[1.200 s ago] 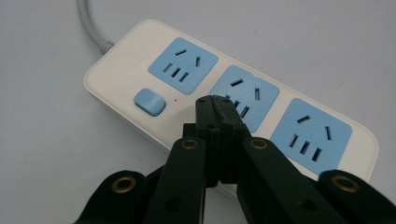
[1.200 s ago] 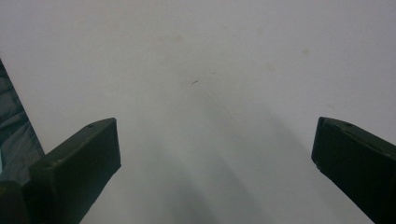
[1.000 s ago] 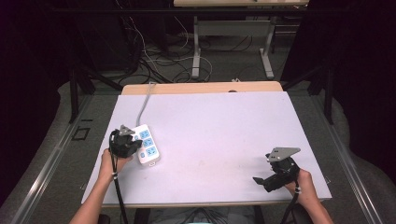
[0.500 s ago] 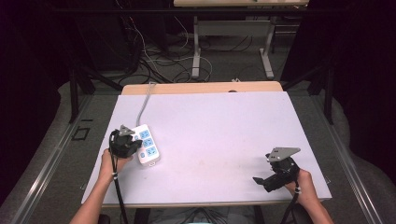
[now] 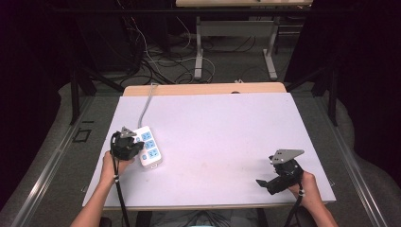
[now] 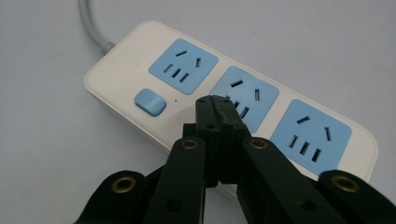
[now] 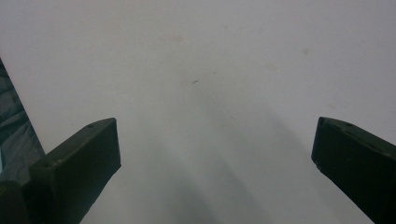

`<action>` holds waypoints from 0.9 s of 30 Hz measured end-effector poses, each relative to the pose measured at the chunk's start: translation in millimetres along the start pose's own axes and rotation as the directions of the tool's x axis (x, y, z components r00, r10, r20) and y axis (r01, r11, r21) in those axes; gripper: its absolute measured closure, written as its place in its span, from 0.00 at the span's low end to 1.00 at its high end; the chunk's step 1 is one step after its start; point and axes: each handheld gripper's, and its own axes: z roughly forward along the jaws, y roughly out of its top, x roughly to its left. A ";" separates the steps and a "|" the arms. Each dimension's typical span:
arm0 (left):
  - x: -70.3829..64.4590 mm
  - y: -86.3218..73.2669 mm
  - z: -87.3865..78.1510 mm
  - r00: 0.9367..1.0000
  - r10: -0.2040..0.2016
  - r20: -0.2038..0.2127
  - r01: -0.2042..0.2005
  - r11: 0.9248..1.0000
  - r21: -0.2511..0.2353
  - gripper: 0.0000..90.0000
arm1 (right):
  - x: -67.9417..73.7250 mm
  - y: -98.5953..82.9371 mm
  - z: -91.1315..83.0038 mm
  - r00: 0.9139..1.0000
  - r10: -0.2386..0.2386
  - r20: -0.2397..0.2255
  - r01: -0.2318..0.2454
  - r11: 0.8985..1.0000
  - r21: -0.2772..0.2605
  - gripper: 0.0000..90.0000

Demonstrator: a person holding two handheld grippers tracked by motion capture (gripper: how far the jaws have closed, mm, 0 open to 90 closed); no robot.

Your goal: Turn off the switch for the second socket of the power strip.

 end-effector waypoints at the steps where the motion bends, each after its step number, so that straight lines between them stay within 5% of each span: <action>1: -0.3 0.0 0.1 1.000 0.000 0.001 0.000 1.000 -0.001 1.00 | 0.1 0.0 0.1 1.000 0.001 -0.001 -0.001 1.000 -0.001 0.01; 27: 0.8 1.1 -3.5 1.000 0.011 0.026 -0.011 1.000 -0.012 1.00 | -0.4 -0.1 0.8 1.000 -0.006 -0.003 0.006 1.000 0.002 0.01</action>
